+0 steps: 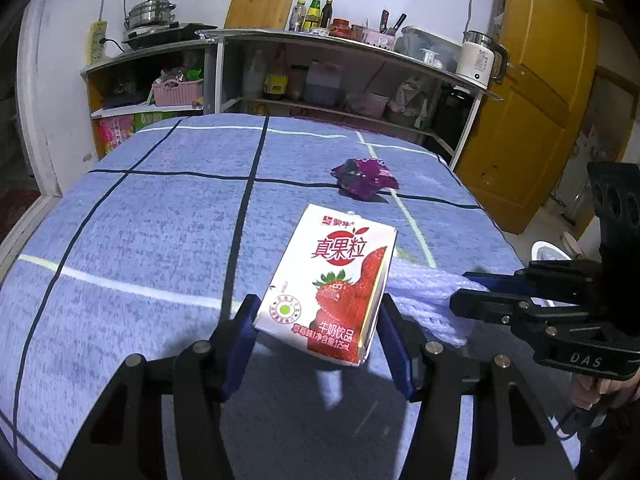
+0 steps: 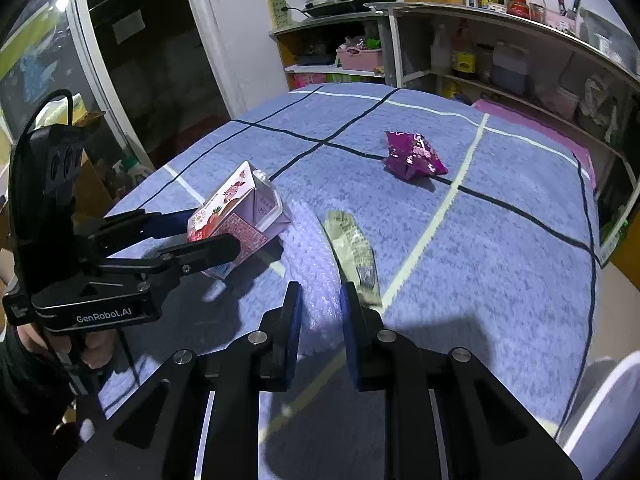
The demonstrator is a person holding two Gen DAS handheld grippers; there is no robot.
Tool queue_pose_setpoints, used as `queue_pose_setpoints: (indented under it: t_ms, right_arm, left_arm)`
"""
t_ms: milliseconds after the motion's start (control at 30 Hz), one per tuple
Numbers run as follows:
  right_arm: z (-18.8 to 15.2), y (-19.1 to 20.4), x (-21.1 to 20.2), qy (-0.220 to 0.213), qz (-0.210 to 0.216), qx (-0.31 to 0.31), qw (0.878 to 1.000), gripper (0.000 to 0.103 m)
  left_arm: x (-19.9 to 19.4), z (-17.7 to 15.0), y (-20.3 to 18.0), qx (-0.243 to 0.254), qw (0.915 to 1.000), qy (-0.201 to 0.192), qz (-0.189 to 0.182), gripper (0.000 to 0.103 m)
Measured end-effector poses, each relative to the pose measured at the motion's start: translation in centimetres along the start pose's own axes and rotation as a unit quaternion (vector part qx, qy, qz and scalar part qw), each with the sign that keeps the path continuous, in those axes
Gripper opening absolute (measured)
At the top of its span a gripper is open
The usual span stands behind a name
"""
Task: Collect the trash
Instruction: 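Grasp the strawberry juice box with the left gripper while the right grasps the white foam net, then lift the juice box and foam net and carry them toward the bin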
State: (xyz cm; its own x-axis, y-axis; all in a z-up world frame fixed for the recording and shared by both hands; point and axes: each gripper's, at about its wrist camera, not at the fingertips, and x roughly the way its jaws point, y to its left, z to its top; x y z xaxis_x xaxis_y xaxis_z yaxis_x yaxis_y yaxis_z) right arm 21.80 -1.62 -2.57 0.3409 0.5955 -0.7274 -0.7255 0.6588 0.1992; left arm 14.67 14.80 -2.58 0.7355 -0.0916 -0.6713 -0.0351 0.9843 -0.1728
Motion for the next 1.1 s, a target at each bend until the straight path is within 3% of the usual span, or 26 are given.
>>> queue_pose_setpoints:
  t_ms: [633,1100]
  right_arm:
    - [-5.2,-0.8,-7.4,-0.034,-0.019,0.056,0.998,0.02]
    - [-8.2,-0.7,-11.9,-0.056,-0.033,0.075,0.995,0.02]
  left_arm:
    - [-4.9,-3.0,-5.2,-0.019,0.9995,-0.022,-0.008,0.06]
    - [-7.1,-4.5,-9.6,-0.004,0.9991,-0.029,-0.03,0.06]
